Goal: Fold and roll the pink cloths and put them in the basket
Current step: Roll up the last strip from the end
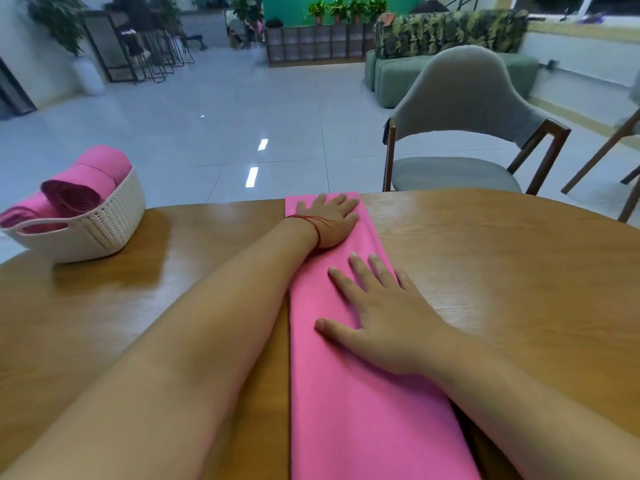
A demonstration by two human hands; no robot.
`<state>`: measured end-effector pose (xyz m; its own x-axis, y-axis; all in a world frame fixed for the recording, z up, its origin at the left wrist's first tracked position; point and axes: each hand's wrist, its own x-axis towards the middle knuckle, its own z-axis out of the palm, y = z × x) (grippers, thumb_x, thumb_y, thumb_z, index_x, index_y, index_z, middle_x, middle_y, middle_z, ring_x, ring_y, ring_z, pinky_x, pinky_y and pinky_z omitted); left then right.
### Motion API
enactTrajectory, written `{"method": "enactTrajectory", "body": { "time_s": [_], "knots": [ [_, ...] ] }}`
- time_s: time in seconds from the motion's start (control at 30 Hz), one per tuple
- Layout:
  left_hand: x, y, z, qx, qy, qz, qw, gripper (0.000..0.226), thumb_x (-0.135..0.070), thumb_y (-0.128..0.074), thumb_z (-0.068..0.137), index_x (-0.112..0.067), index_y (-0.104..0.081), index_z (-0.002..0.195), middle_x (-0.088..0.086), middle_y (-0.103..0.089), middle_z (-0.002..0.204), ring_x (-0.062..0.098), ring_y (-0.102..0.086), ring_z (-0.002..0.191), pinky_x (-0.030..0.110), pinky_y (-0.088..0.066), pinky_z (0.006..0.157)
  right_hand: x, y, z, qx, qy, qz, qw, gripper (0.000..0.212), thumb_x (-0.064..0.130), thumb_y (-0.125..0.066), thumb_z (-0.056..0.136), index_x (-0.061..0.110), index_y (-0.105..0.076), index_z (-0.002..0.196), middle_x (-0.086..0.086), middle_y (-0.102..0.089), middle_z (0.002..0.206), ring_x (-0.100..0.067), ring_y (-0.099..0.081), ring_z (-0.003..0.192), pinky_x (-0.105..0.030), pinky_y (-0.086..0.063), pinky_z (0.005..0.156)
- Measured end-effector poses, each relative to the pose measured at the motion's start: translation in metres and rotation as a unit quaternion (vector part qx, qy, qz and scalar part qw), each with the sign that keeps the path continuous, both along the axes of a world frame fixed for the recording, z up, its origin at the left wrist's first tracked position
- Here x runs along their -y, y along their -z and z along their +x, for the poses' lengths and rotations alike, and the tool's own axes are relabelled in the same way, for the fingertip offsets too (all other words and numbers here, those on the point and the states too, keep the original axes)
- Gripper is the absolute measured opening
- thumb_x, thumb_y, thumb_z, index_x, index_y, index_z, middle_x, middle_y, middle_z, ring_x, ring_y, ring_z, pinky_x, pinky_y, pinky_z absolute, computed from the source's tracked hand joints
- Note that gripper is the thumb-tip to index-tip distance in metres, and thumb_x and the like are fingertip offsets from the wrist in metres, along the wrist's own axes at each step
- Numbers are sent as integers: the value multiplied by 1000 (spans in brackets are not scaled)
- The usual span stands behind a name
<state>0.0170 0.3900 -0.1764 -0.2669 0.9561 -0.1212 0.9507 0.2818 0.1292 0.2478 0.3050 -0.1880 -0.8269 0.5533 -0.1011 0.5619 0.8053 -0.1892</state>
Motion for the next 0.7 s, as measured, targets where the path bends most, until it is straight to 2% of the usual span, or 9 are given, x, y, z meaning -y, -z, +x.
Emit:
{"method": "enactTrajectory", "body": {
  "time_s": [0.2, 0.4, 0.53, 0.7],
  "knots": [
    [65, 6, 38, 14, 20, 5, 1000, 60, -63, -17, 106, -47, -10, 164, -12, -4, 175, 26, -1, 161, 61, -1, 126, 34, -4, 43, -3, -31, -3, 1000, 91, 92, -23, 91, 51, 5, 166, 12, 13, 177, -16, 18, 163, -53, 5, 131],
    [157, 16, 65, 3, 40, 28, 999, 62, -64, -20, 106, -44, -9, 165, -8, -3, 175, 20, -2, 161, 51, -3, 129, 68, -7, 91, 14, -82, -2, 997, 84, 91, -20, 91, 58, 5, 163, 19, 13, 176, -9, 18, 162, -49, 5, 132],
    [214, 21, 87, 5, 28, 33, 999, 65, -64, -22, 106, -41, -7, 165, -3, -1, 175, 20, 1, 161, 49, -4, 130, 93, -8, 117, 7, -87, 15, 996, 81, 89, -20, 94, 57, 3, 164, 20, 12, 176, -6, 16, 161, -46, 5, 132],
    [284, 16, 137, 2, 25, 32, 999, 62, -60, -22, 108, -41, -7, 165, -8, 1, 175, 13, 3, 161, 48, -1, 130, 122, -5, 148, -25, -80, 7, 996, 87, 92, -21, 90, 52, -7, 166, 24, 4, 176, -1, 10, 161, -41, 1, 132]
  ]
}}
